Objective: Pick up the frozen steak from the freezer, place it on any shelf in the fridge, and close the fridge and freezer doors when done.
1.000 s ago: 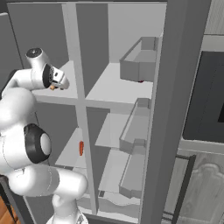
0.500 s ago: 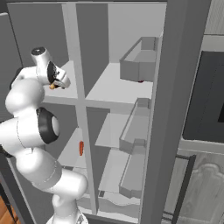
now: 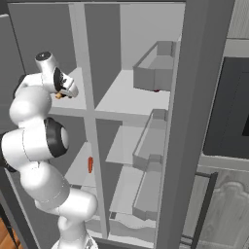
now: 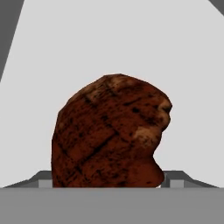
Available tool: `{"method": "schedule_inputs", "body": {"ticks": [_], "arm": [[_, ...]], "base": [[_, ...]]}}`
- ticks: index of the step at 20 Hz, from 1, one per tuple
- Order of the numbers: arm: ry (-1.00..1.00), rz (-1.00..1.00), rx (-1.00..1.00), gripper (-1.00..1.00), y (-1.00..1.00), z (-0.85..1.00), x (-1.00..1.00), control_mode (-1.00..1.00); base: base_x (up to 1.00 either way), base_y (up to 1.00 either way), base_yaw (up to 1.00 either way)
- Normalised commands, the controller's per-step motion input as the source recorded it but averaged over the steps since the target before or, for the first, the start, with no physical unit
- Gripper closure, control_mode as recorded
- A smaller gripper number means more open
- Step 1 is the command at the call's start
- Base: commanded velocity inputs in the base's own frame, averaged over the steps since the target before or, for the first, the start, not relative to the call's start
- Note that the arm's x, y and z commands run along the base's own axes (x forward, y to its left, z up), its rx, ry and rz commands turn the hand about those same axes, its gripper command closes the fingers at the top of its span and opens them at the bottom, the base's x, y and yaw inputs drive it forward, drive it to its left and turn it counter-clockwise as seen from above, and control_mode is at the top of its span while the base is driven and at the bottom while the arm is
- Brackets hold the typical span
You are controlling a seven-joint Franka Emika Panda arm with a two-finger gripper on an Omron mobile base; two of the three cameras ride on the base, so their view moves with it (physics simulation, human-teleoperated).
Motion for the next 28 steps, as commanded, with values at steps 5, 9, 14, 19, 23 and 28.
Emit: {"method": "schedule_inputs", "body": {"ticks": [5,9,14,19,23,28], "arm": [[0.00,0.03,0.00,1.00,-0.05,-0.04,0.00,-1.00],[-0.05,0.01,0.10,1.00,-0.40,0.00,-0.16,-1.00],[-0.11,-0.04,0.23,1.00,-0.38,0.06,-0.27,-1.00],[-0.15,-0.07,0.18,1.00,0.00,0.65,-0.89,-1.00],[-0.03,-0.04,0.05,1.00,0.00,0.78,-1.00,-1.00],[0.00,0.00,0.00,1.00,0.00,0.60,-1.00,-1.00]], "base": [[0.00,0.00,0.00],[0.00,0.00,0.00],[0.00,0.00,0.00],[0.00,0.00,0.00],[0.00,0.00,0.00],[0.00,0.00,0.00]]}}
